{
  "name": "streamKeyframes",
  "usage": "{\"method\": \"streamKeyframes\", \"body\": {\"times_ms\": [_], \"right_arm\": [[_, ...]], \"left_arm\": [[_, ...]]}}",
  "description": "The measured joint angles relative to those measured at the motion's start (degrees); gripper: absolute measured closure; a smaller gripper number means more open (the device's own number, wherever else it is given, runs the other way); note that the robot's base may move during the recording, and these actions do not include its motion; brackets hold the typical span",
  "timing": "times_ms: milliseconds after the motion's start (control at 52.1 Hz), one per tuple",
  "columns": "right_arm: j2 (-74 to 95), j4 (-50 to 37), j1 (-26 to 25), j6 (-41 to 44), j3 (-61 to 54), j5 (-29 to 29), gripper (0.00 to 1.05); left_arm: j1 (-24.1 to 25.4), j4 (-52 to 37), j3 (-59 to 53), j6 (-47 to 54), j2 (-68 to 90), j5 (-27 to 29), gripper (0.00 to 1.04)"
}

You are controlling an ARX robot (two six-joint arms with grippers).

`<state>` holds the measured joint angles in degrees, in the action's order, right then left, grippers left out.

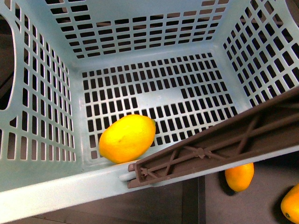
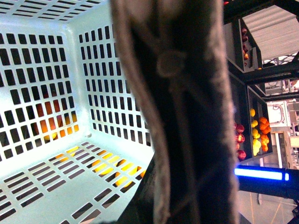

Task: Pick lemon and mango into basket

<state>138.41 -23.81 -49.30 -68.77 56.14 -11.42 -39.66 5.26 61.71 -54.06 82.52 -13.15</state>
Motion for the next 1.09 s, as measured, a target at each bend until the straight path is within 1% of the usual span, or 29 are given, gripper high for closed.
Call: {"method": "streamKeyframes", "body": {"times_ms": [461, 538, 614, 691, 768, 922, 1094], "right_arm": [[2.6, 0.6, 1.7, -2.1, 1.8, -0.2, 0.09], [2.8, 0.6, 1.7, -2.2, 1.8, -0.2, 0.16], [2.9, 0.6, 1.6, -2.2, 1.8, -0.2, 0.27], [2.9, 0.6, 1.5, -2.2, 1.7, -0.1, 0.35], [2.9, 0.5, 1.3, -2.2, 1.6, 0.3, 0.39], [2.3, 0.5, 0.3, -1.7, 0.5, 0.9, 0.41], [-1.2, 0.2, -0.6, 0.8, -2.1, 2.1, 0.42]], "left_arm": [[0.0, 0.0, 0.0, 0.0, 0.0, 0.0, 1.01], [0.0, 0.0, 0.0, 0.0, 0.0, 0.0, 1.01], [0.0, 0.0, 0.0, 0.0, 0.0, 0.0, 1.01], [0.0, 0.0, 0.0, 0.0, 0.0, 0.0, 1.01], [0.0, 0.0, 0.0, 0.0, 0.0, 0.0, 1.01], [0.0, 0.0, 0.0, 0.0, 0.0, 0.0, 1.01], [0.0, 0.0, 0.0, 0.0, 0.0, 0.0, 1.01]]}}
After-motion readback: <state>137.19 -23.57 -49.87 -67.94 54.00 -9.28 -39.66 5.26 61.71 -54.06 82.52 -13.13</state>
